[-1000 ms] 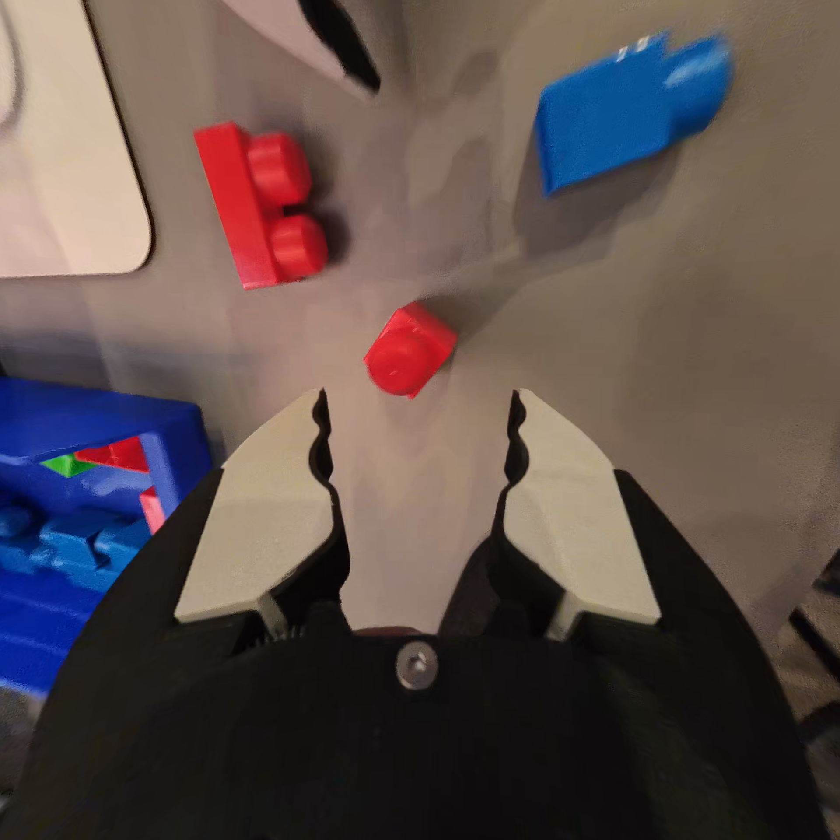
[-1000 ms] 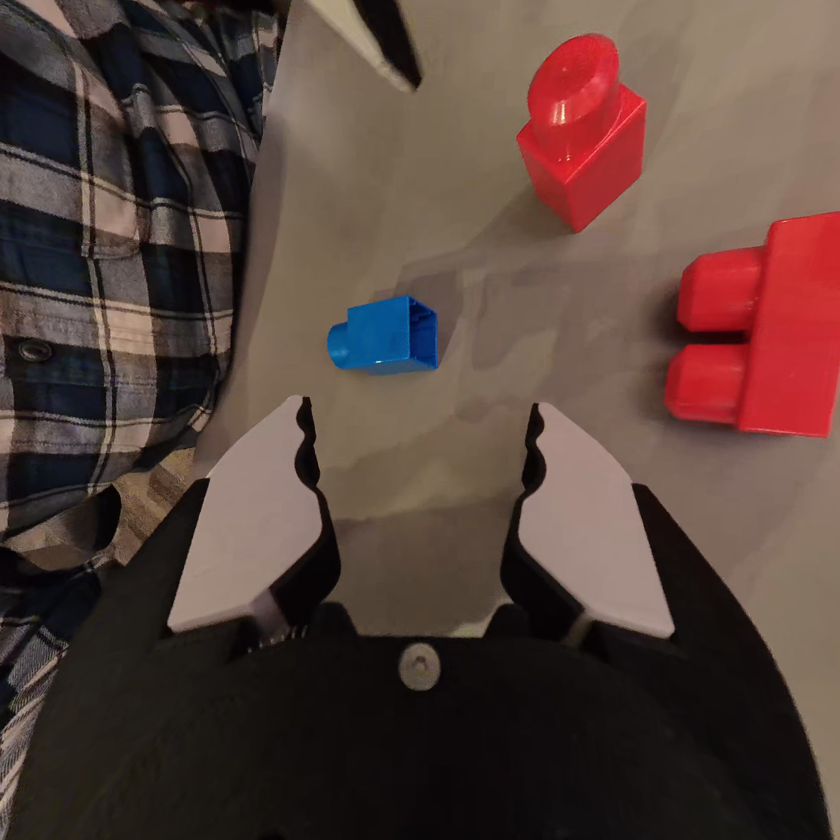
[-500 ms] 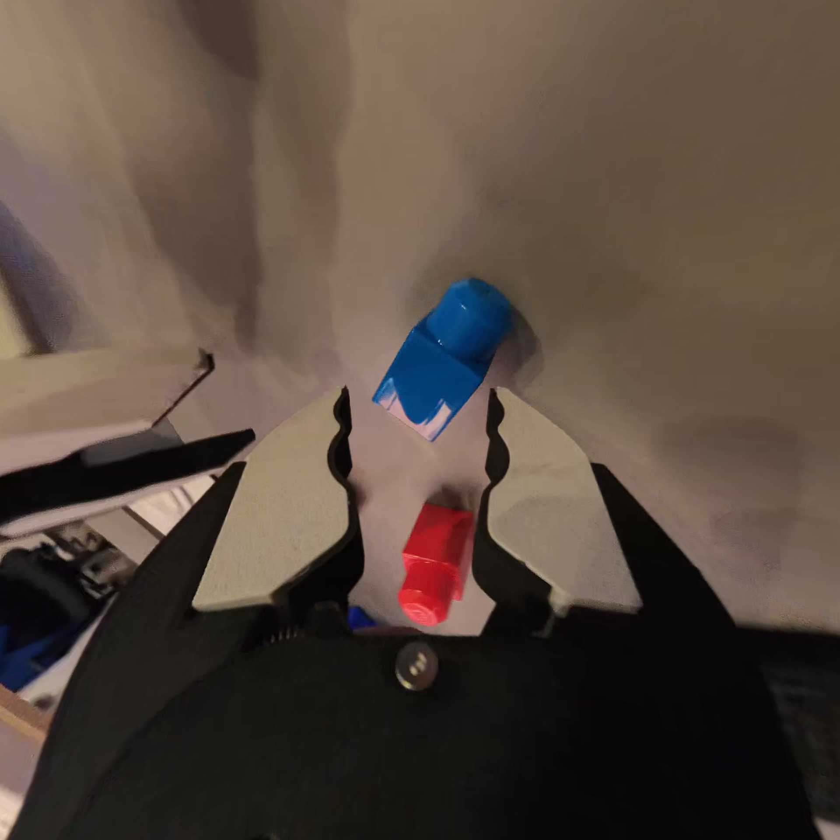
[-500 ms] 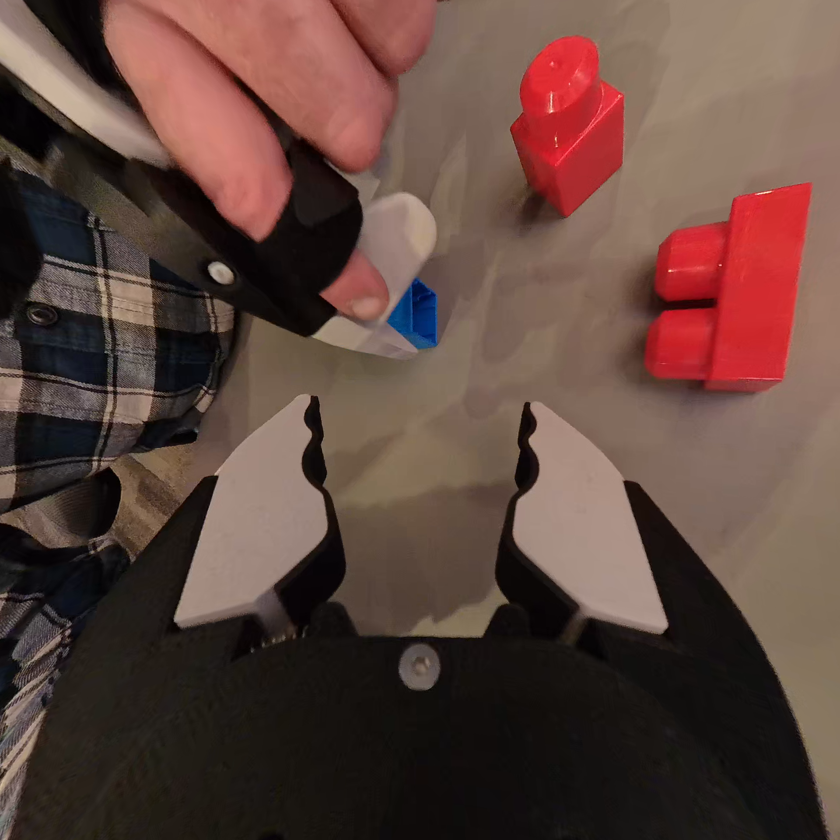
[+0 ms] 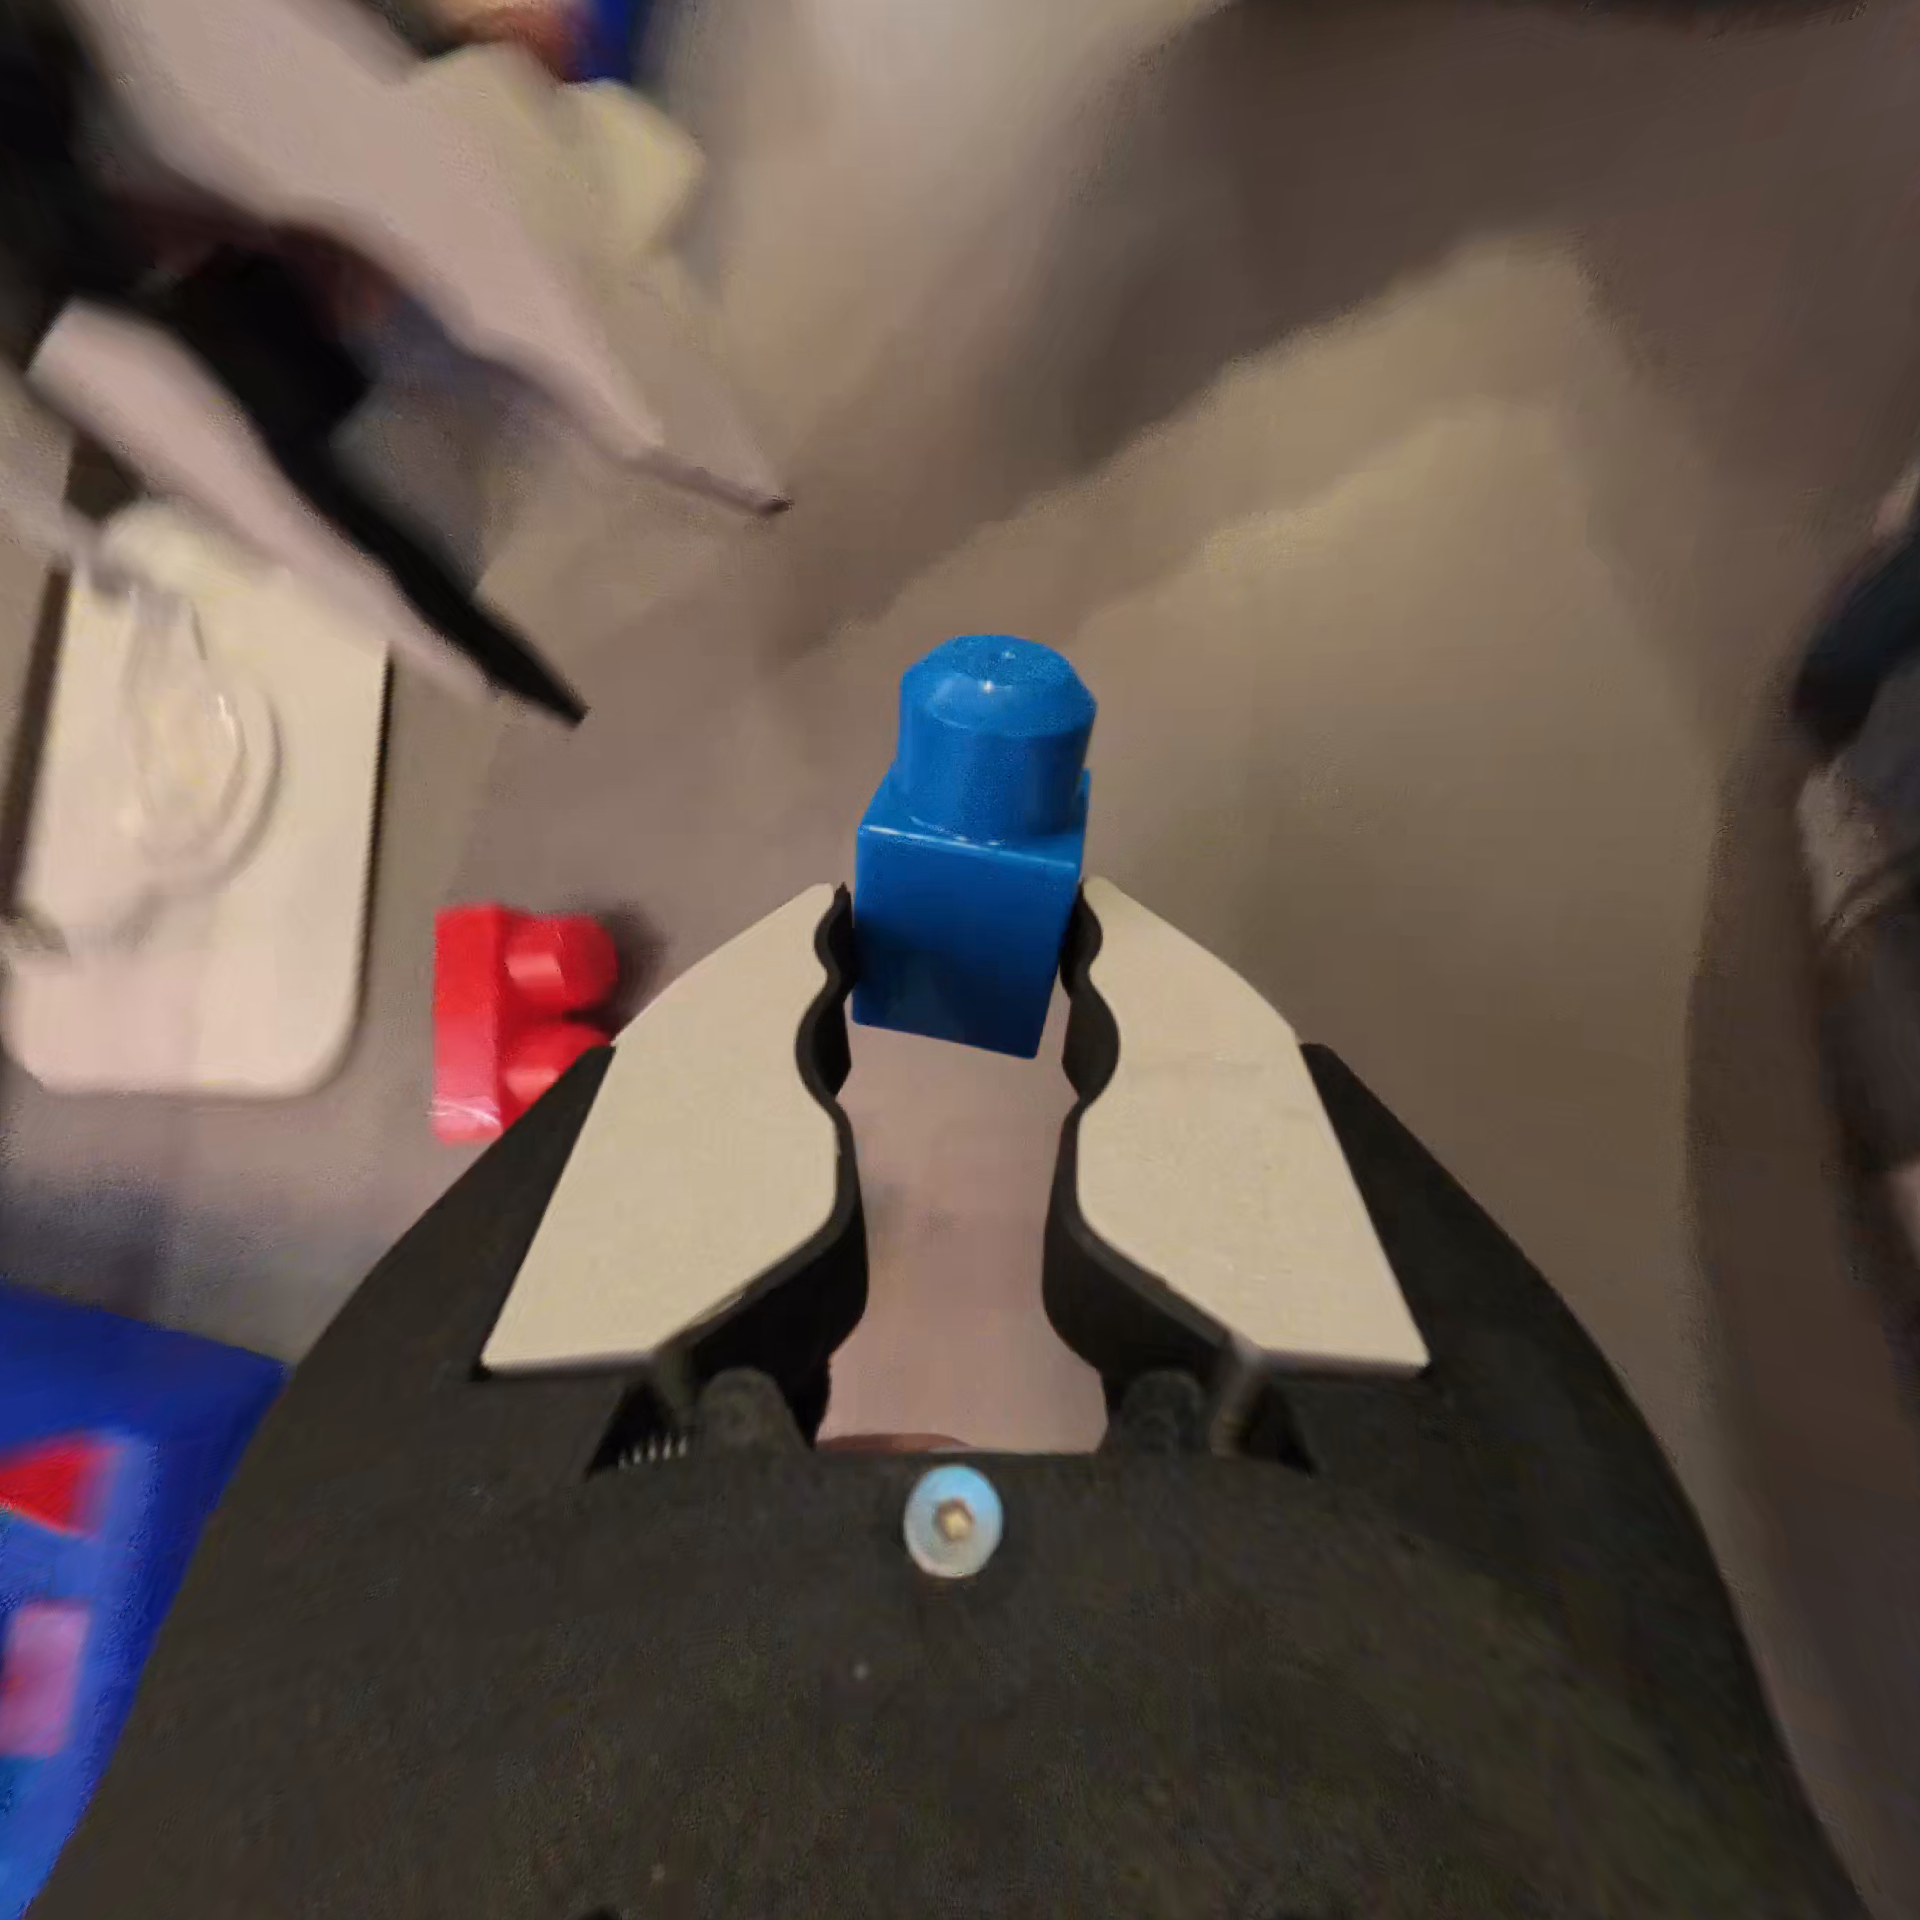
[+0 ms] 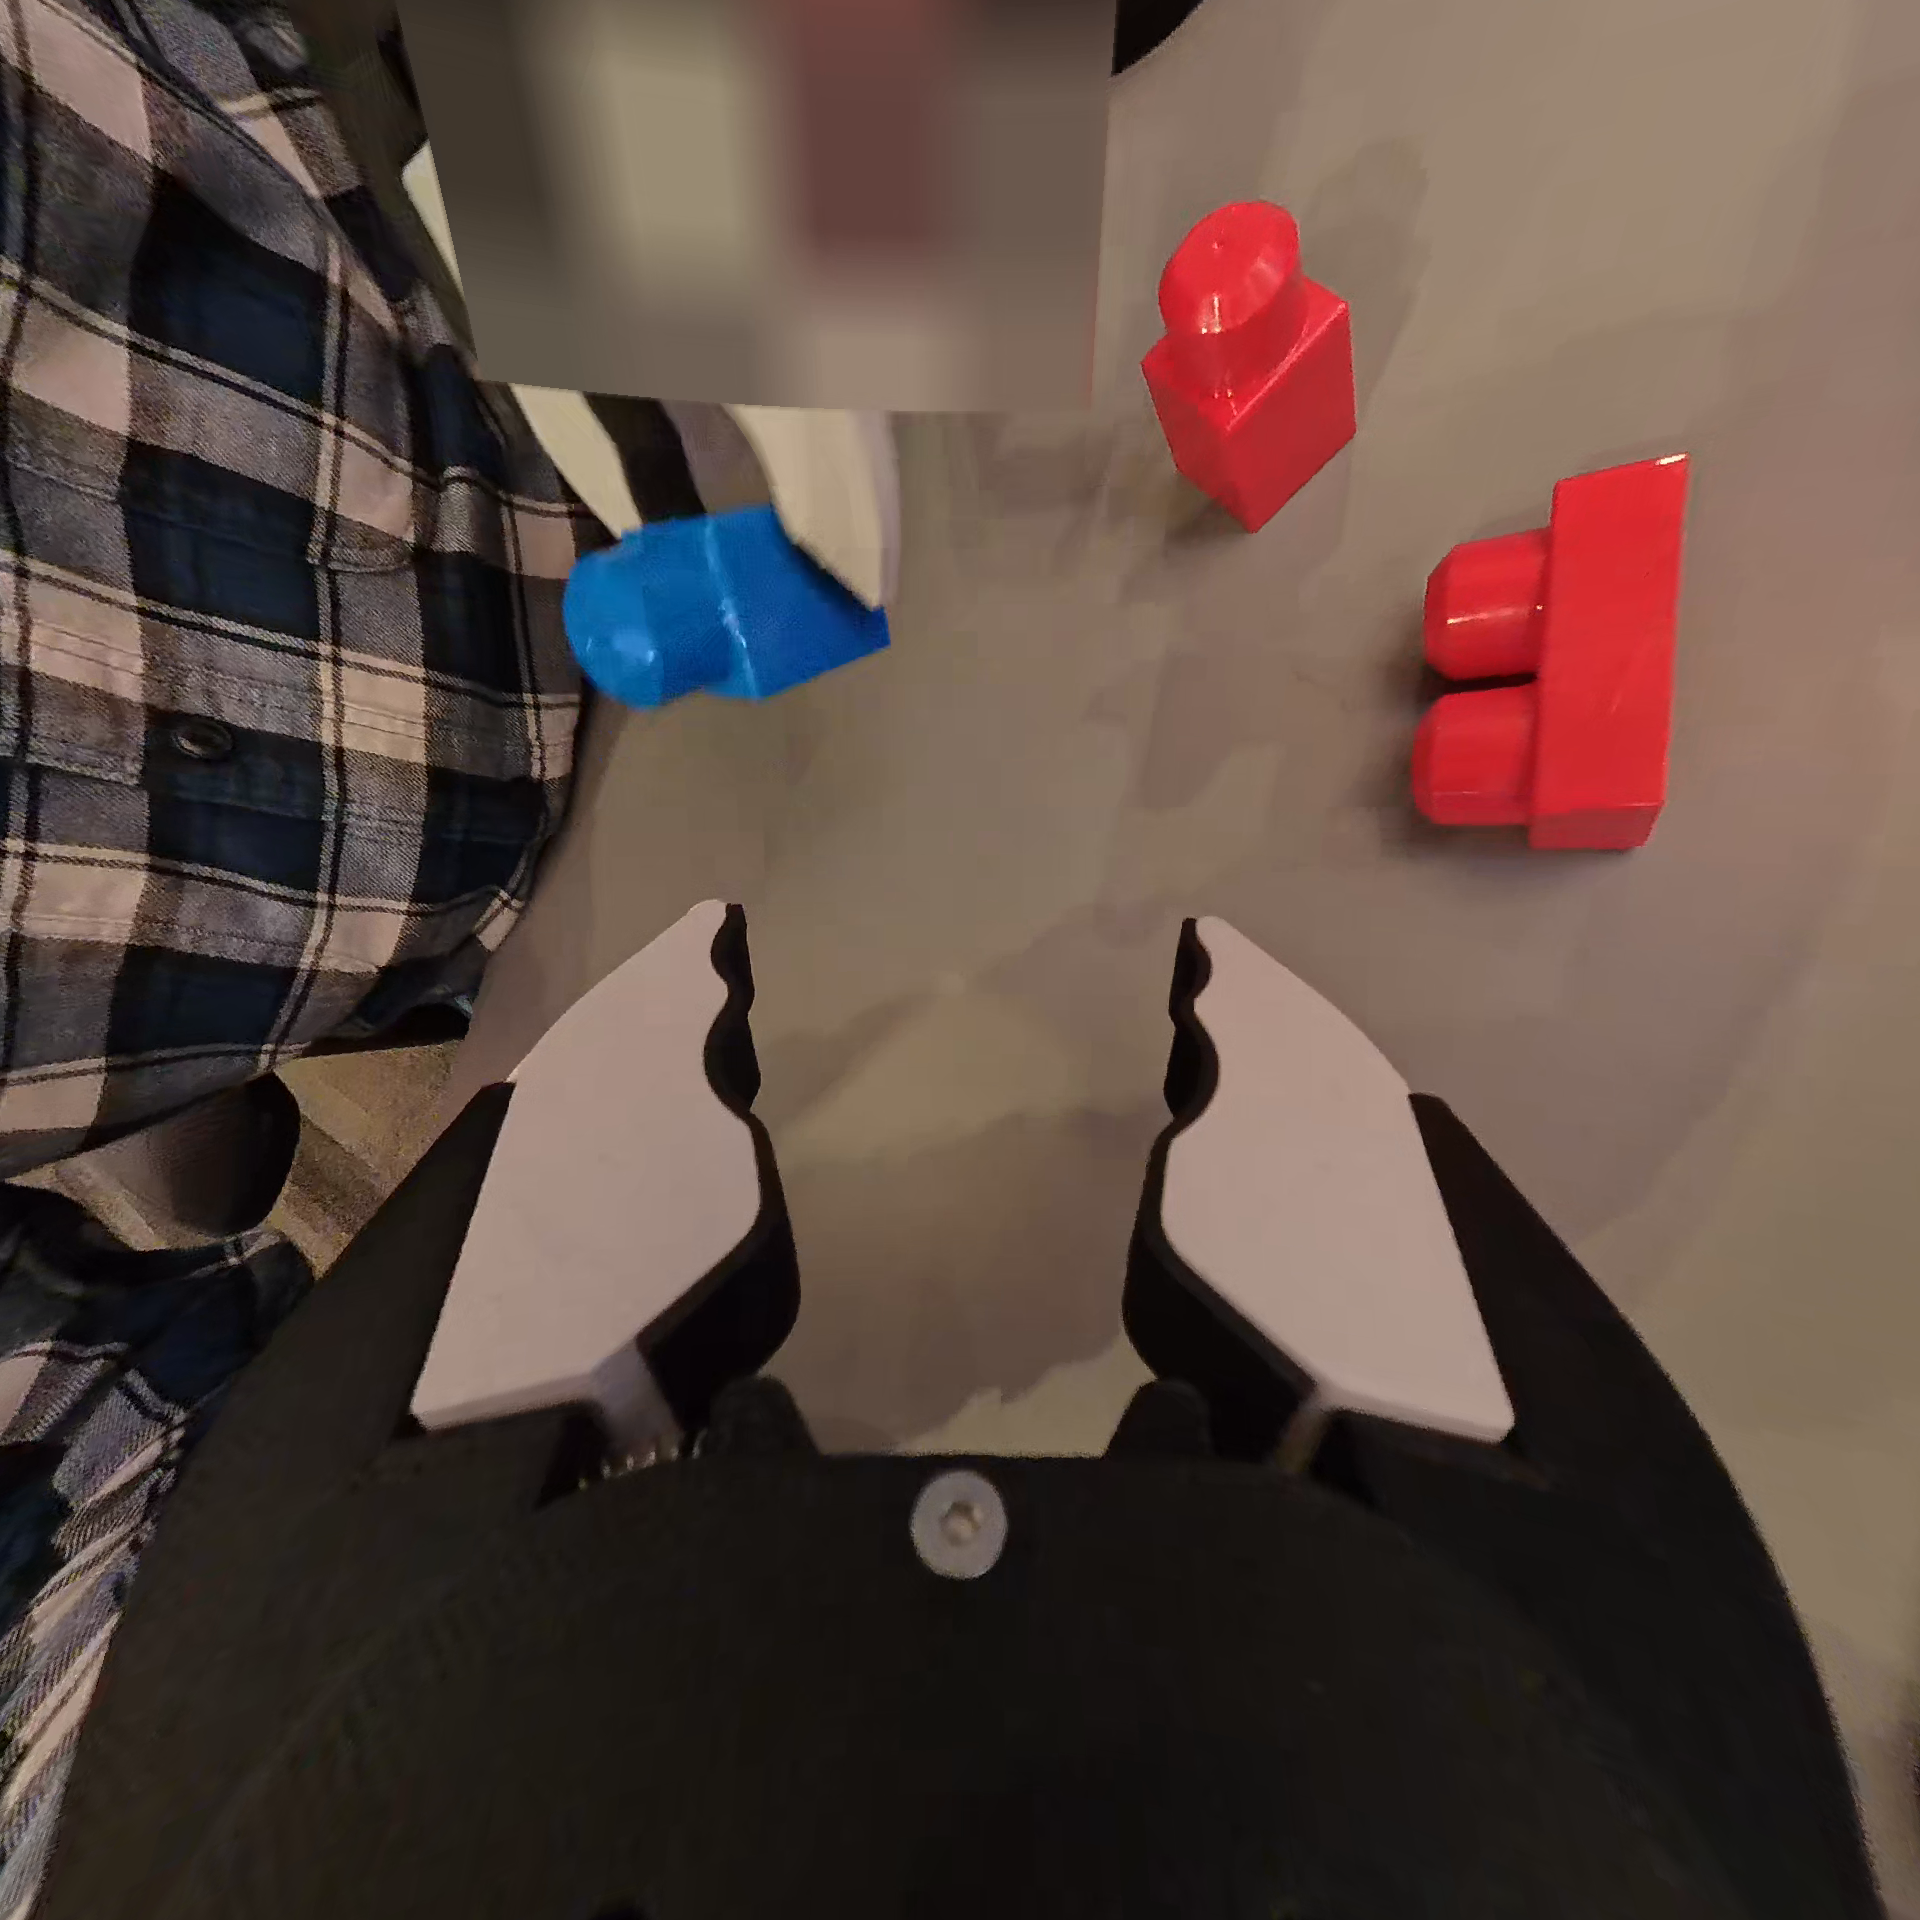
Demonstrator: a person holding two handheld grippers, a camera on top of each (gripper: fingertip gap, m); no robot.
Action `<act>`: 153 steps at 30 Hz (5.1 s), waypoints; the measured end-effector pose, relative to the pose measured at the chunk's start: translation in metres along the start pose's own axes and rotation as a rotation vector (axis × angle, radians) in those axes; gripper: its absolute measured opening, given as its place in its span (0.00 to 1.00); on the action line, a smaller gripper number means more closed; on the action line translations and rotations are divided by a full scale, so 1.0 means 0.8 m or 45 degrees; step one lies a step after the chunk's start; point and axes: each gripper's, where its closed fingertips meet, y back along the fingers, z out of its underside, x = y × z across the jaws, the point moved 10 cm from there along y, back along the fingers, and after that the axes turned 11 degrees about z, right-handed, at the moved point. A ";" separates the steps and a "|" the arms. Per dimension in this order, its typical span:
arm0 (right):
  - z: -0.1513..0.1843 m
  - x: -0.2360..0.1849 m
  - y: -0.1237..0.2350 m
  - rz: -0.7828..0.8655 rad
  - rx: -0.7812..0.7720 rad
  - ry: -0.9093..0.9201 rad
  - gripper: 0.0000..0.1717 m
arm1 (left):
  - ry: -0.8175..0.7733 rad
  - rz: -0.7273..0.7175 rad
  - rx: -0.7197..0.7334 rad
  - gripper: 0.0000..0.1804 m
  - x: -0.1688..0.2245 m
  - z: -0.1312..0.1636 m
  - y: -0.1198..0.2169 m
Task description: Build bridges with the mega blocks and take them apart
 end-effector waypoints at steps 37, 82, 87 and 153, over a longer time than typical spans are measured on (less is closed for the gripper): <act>-0.036 -0.017 -0.070 0.079 -0.075 0.181 0.50 | 0.464 -0.320 0.067 0.27 0.018 0.088 0.031; -0.046 -0.019 -0.094 0.187 0.119 0.491 0.21 | 0.521 -0.382 0.649 0.21 0.000 0.074 0.066; -0.040 -0.017 -0.124 0.179 -0.005 0.502 0.23 | 0.504 -0.299 0.502 0.19 0.009 0.075 0.032; -0.061 -0.016 -0.069 0.014 0.679 0.409 0.19 | 0.615 -0.188 0.685 0.24 0.006 0.091 0.053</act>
